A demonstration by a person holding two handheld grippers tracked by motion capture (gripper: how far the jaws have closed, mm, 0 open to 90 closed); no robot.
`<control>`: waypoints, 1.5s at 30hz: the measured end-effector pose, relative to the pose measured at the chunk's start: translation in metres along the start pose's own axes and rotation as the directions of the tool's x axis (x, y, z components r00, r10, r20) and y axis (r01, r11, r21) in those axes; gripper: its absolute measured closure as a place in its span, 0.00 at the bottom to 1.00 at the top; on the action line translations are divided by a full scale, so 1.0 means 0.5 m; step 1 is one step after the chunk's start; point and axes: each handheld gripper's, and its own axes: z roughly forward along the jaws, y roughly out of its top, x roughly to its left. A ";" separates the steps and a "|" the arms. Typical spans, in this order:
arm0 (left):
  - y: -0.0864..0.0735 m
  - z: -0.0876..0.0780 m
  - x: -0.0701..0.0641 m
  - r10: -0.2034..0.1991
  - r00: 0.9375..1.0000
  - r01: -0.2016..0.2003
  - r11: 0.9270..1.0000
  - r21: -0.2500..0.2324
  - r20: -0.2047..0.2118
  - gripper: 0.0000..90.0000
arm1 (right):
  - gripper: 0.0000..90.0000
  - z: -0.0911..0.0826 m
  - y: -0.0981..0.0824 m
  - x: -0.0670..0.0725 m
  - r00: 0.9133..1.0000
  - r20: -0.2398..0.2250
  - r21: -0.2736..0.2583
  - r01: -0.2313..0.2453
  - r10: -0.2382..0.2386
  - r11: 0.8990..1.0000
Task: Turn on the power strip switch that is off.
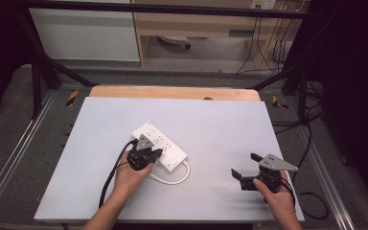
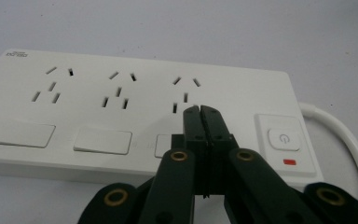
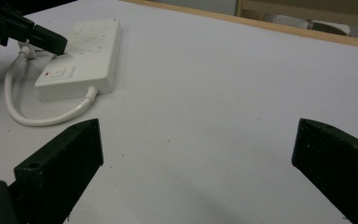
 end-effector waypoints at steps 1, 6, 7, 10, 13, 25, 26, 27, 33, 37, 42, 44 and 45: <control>0.000 0.000 0.000 0.000 1.000 0.000 1.000 0.000 -0.001 1.00 | 0.03 0.000 0.000 0.000 1.000 0.000 0.000 0.000 0.000 1.000; -0.001 0.000 -0.001 0.003 1.000 -0.003 1.000 0.000 -0.004 1.00 | 0.03 0.001 0.000 0.000 1.000 0.001 0.002 0.002 -0.002 1.000; -0.001 0.000 -0.001 0.003 1.000 -0.003 1.000 0.000 -0.004 1.00 | 0.03 0.001 0.000 0.000 1.000 0.001 0.002 0.002 -0.002 1.000; -0.001 0.000 -0.001 0.001 1.000 -0.001 1.000 -0.001 -0.004 1.00 | 0.03 0.001 0.000 0.001 1.000 0.001 0.003 0.000 0.000 1.000; -0.001 0.000 -0.001 0.001 1.000 -0.001 1.000 -0.002 -0.004 1.00 | 0.03 0.001 -0.001 0.000 1.000 0.002 0.003 -0.001 0.001 1.000; -0.002 0.000 -0.001 0.003 1.000 -0.003 1.000 -0.003 -0.006 1.00 | 0.03 -0.001 0.000 0.000 1.000 0.002 -0.003 -0.005 0.005 1.000; -0.002 0.000 -0.002 0.004 1.000 -0.004 1.000 -0.002 -0.006 1.00 | 0.03 -0.001 0.000 0.000 1.000 0.002 -0.003 -0.005 0.005 1.000; -0.002 0.000 -0.002 0.004 1.000 -0.004 1.000 -0.003 -0.005 1.00 | 0.03 -0.001 0.000 0.000 1.000 0.001 -0.002 -0.003 0.003 1.000; -0.002 0.000 -0.002 0.007 1.000 -0.007 1.000 -0.002 -0.006 1.00 | 0.03 0.000 0.000 0.001 1.000 0.001 -0.001 0.000 0.000 1.000; -0.002 0.000 -0.002 0.008 1.000 -0.008 1.000 -0.002 -0.008 1.00 | 0.03 -0.001 0.000 0.000 1.000 0.002 -0.001 -0.002 0.002 1.000; -0.002 0.000 -0.002 0.010 1.000 -0.010 1.000 -0.002 -0.009 1.00 | 0.03 0.000 0.000 0.001 1.000 -0.001 0.001 0.002 -0.002 1.000; -0.003 0.000 -0.003 0.010 1.000 -0.010 1.000 -0.002 -0.011 1.00 | 0.03 0.000 0.000 0.001 1.000 -0.001 0.001 0.002 -0.002 1.000; -0.002 0.000 -0.003 0.013 1.000 -0.013 1.000 -0.001 -0.013 1.00 | 0.03 0.000 0.000 0.001 1.000 -0.001 0.000 0.002 -0.002 1.000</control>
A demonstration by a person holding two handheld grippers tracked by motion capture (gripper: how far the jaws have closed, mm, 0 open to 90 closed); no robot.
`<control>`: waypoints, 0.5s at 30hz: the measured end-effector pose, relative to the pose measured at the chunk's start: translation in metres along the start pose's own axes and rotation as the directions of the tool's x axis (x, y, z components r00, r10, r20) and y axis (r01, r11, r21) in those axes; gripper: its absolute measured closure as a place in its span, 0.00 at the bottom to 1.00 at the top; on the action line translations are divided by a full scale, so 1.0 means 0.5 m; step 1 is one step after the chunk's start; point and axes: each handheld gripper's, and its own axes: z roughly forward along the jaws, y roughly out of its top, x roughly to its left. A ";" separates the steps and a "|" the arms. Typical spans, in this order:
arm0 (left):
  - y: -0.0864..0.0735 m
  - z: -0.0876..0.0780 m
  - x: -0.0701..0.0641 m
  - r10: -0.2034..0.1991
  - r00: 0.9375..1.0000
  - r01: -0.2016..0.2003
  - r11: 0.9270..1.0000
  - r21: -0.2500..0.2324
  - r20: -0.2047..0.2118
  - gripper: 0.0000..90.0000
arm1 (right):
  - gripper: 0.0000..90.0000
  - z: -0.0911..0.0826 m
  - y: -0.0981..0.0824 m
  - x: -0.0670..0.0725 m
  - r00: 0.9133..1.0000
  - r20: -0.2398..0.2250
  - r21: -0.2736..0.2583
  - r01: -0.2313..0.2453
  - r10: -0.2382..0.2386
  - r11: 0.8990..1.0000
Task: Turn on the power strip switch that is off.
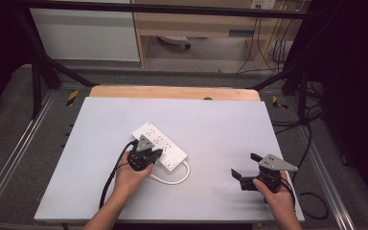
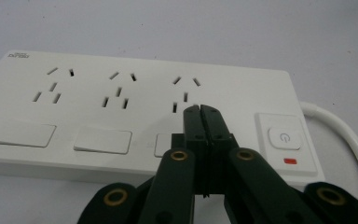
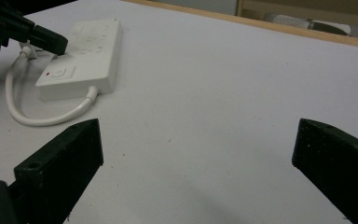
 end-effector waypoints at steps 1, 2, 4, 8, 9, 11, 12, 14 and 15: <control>0.000 0.000 0.000 0.001 1.000 -0.001 1.000 0.000 -0.001 1.00 | 0.03 0.000 0.000 0.000 1.000 0.000 0.000 -0.001 0.001 1.000; 0.000 0.000 -0.001 0.000 1.000 0.000 1.000 -0.002 -0.002 1.00 | 0.03 -0.001 0.000 0.000 1.000 0.000 -0.002 -0.004 0.004 1.000; -0.001 0.000 -0.001 0.000 1.000 0.000 1.000 -0.002 -0.001 1.00 | 0.03 -0.002 0.000 0.000 1.000 0.002 -0.001 -0.006 0.006 1.000; -0.001 0.000 -0.001 -0.004 1.000 0.004 1.000 -0.002 -0.001 1.00 | 0.03 -0.001 0.000 0.001 1.000 0.002 0.000 -0.003 0.003 1.000; 0.000 0.000 -0.002 -0.002 1.000 0.002 1.000 -0.001 -0.002 1.00 | 0.03 -0.001 0.000 0.001 1.000 0.001 0.001 -0.001 0.001 1.000; -0.001 0.000 -0.002 -0.004 1.000 0.004 1.000 0.000 -0.002 1.00 | 0.02 0.000 0.000 0.001 1.000 0.000 0.001 0.000 0.000 1.000; -0.001 0.001 -0.002 -0.002 1.000 0.002 1.000 0.005 0.001 1.00 | 0.03 -0.001 0.000 0.000 1.000 0.001 -0.001 -0.003 0.003 1.000; -0.003 0.003 -0.006 -0.011 0.999 0.011 1.000 0.004 0.032 1.00 | 0.02 -0.001 0.000 0.000 1.000 0.001 -0.002 -0.005 0.005 1.000; -0.001 0.003 -0.012 0.003 1.000 -0.004 1.000 0.011 0.022 1.00 | 0.03 -0.002 0.000 0.000 1.000 0.002 -0.002 -0.003 0.003 1.000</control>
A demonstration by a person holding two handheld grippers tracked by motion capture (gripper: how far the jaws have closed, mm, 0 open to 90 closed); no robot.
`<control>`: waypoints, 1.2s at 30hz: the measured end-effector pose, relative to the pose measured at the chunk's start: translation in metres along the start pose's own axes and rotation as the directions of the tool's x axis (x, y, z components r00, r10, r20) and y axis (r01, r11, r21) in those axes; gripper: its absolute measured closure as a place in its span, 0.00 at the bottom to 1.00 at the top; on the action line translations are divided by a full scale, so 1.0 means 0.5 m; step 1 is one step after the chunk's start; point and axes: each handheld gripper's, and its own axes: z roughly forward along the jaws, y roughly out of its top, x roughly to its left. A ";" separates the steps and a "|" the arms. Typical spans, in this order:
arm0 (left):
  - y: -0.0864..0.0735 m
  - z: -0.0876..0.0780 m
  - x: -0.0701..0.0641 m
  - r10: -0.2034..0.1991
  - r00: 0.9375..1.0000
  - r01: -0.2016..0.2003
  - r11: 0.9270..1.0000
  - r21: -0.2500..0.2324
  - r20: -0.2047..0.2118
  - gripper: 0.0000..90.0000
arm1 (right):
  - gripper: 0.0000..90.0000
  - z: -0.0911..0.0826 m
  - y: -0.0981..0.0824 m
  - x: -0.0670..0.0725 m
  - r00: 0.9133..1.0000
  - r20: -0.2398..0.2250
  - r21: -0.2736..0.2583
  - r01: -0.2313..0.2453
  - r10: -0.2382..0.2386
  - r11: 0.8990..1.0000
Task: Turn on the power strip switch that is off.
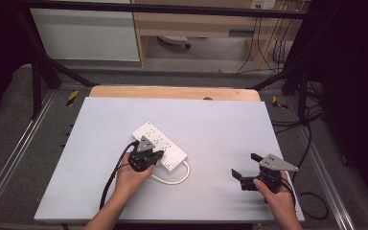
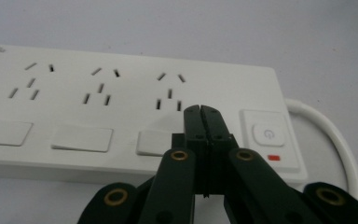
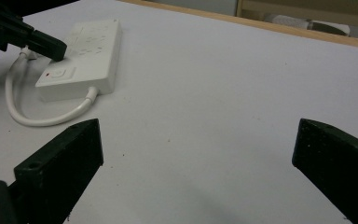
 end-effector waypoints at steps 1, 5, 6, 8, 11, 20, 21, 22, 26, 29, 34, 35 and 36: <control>0.002 0.000 -0.004 0.020 1.000 -0.020 1.000 0.007 -0.016 1.00 | 0.03 -0.001 0.000 0.000 1.000 0.000 0.001 -0.002 0.002 1.000; 0.004 0.007 -0.012 0.049 0.998 -0.049 0.999 -0.002 -0.038 1.00 | 0.02 -0.002 0.000 0.001 1.000 -0.002 -0.001 -0.001 0.001 1.000; 0.003 0.007 -0.009 0.039 0.999 -0.039 0.999 -0.005 -0.027 1.00 | 0.02 -0.002 0.000 0.001 1.000 -0.002 -0.001 0.000 0.000 1.000; 0.002 0.006 -0.006 0.031 0.999 -0.031 0.999 -0.008 -0.017 1.00 | 0.02 -0.001 0.000 0.000 1.000 -0.003 0.000 0.001 -0.001 1.000; 0.001 0.006 -0.005 0.024 1.000 -0.024 1.000 -0.012 -0.014 1.00 | 0.02 0.001 0.000 0.000 1.000 -0.004 0.001 0.003 -0.003 1.000; 0.003 0.003 -0.003 0.014 1.000 -0.015 0.999 -0.028 -0.008 1.00 | 0.02 -0.001 0.001 0.000 1.000 -0.004 -0.001 -0.001 0.001 1.000; 0.003 0.002 -0.002 0.013 1.000 -0.013 0.999 -0.031 -0.008 1.00 | 0.02 -0.001 0.001 0.001 1.000 -0.004 -0.001 0.000 0.000 1.000; 0.004 0.001 -0.002 0.013 1.000 -0.014 0.999 -0.032 -0.008 1.00 | 0.02 -0.001 0.001 0.001 1.000 -0.004 -0.002 0.000 0.000 1.000; 0.005 -0.003 0.000 0.005 1.000 -0.005 0.999 -0.043 -0.008 1.00 | 0.02 -0.001 0.001 0.001 1.000 -0.005 -0.005 0.001 -0.001 1.000; 0.009 -0.008 0.000 0.004 1.000 -0.004 0.998 -0.055 -0.004 1.00 | 0.02 -0.002 0.001 0.000 1.000 -0.006 -0.005 0.001 -0.001 1.000; 0.015 -0.020 0.000 -0.006 1.000 0.006 0.997 -0.081 -0.010 1.00 | 0.02 -0.001 0.001 0.001 1.000 -0.007 -0.003 0.005 -0.005 1.000; 0.017 -0.024 0.000 -0.011 1.000 0.010 0.996 -0.090 -0.013 1.00 | 0.02 -0.001 0.001 0.001 1.000 -0.006 -0.002 0.004 -0.004 1.000; 0.019 -0.029 0.000 -0.014 1.000 0.012 0.995 -0.098 -0.019 1.00 | 0.02 -0.002 0.001 0.001 1.000 -0.005 -0.003 0.004 -0.004 1.000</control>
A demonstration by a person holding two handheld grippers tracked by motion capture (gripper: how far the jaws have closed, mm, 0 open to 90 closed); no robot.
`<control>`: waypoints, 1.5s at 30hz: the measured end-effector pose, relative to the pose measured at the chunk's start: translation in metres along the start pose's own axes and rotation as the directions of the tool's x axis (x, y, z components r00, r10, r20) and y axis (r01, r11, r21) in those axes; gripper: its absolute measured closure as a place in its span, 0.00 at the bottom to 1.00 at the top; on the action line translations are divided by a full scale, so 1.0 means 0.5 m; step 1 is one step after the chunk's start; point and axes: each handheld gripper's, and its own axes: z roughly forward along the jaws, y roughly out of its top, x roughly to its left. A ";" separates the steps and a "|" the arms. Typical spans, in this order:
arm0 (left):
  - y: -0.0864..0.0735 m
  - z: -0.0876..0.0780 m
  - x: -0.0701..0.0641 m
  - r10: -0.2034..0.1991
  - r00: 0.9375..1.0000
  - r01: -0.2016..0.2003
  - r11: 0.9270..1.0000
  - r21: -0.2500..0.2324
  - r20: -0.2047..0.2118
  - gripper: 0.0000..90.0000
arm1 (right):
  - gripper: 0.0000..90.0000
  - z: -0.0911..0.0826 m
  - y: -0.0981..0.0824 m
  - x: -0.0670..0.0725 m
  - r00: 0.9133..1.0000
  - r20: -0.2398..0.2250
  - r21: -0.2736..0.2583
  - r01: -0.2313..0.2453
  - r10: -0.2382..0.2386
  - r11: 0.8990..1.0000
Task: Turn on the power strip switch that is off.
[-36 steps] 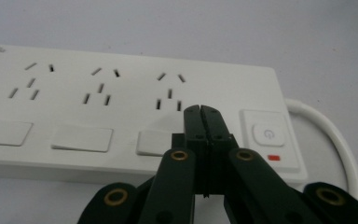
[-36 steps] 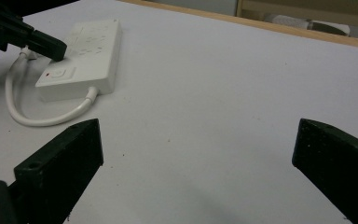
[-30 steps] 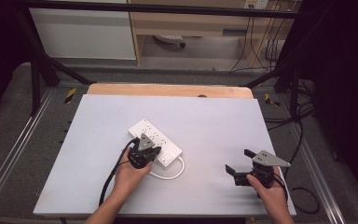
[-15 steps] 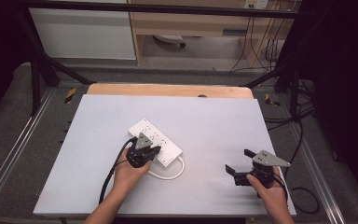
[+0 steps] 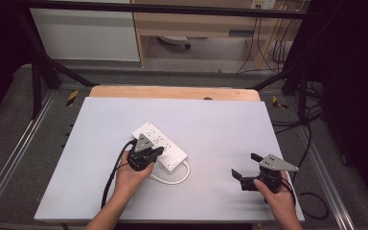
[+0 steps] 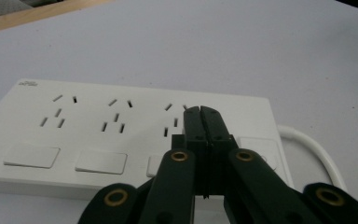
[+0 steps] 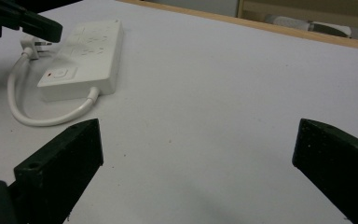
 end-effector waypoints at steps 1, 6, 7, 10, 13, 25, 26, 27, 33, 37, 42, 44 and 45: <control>0.003 -0.005 0.000 0.001 1.000 -0.001 1.000 -0.013 -0.010 1.00 | 0.02 0.000 0.000 0.000 1.000 0.001 -0.001 -0.001 0.001 1.000; 0.019 -0.030 0.000 0.007 1.000 -0.009 0.998 -0.060 -0.024 0.70 | 0.02 0.000 0.000 0.000 1.000 0.001 0.001 -0.001 0.001 1.000; 0.022 -0.036 0.000 0.005 1.000 -0.007 0.998 -0.065 -0.019 0.66 | 0.02 0.000 0.000 0.000 1.000 0.000 0.001 -0.001 0.001 1.000; 0.028 -0.045 -0.003 0.016 1.000 -0.015 0.997 -0.072 0.005 0.51 | 0.02 0.000 0.000 -0.001 1.000 0.001 0.000 -0.001 0.001 1.000; 0.033 -0.050 -0.010 0.028 1.000 -0.028 0.998 -0.059 0.003 0.30 | 0.02 -0.001 0.001 -0.002 1.000 0.002 -0.004 -0.004 0.004 1.000; 0.042 -0.137 0.013 -0.039 0.999 0.038 0.994 -0.100 -0.012 0.09 | 0.02 -0.005 0.001 -0.004 1.000 -0.003 -0.008 -0.009 0.009 1.000; 0.040 -0.147 0.015 -0.041 0.999 0.039 0.994 -0.103 -0.012 0.09 | 0.02 -0.004 0.001 -0.004 1.000 -0.003 -0.007 -0.008 0.008 1.000; 0.038 -0.157 0.017 -0.040 0.999 0.038 0.994 -0.104 -0.014 0.09 | 0.02 -0.003 0.001 -0.004 1.000 -0.001 -0.007 -0.010 0.010 1.000; 0.025 -0.213 0.025 -0.030 0.999 0.026 0.993 -0.111 -0.038 0.08 | 0.02 -0.003 0.000 -0.003 1.000 -0.003 -0.005 -0.011 0.011 1.000; 0.011 -0.245 0.033 -0.035 0.998 0.029 0.992 -0.120 -0.043 0.08 | 0.02 -0.002 -0.001 -0.004 1.000 0.001 -0.003 -0.014 0.014 1.000; -0.015 -0.269 0.053 -0.052 0.997 0.044 0.992 -0.121 -0.058 0.07 | 0.02 0.000 -0.001 -0.003 1.000 0.005 0.001 -0.015 0.015 1.000; -0.025 -0.277 0.063 -0.069 0.996 0.060 0.990 -0.125 -0.065 0.08 | 0.02 -0.001 -0.001 -0.002 1.000 0.005 0.000 -0.017 0.017 1.000; -0.030 -0.282 0.067 -0.072 0.995 0.063 0.990 -0.125 -0.068 0.08 | 0.02 -0.001 -0.002 -0.003 1.000 0.005 0.000 -0.016 0.016 1.000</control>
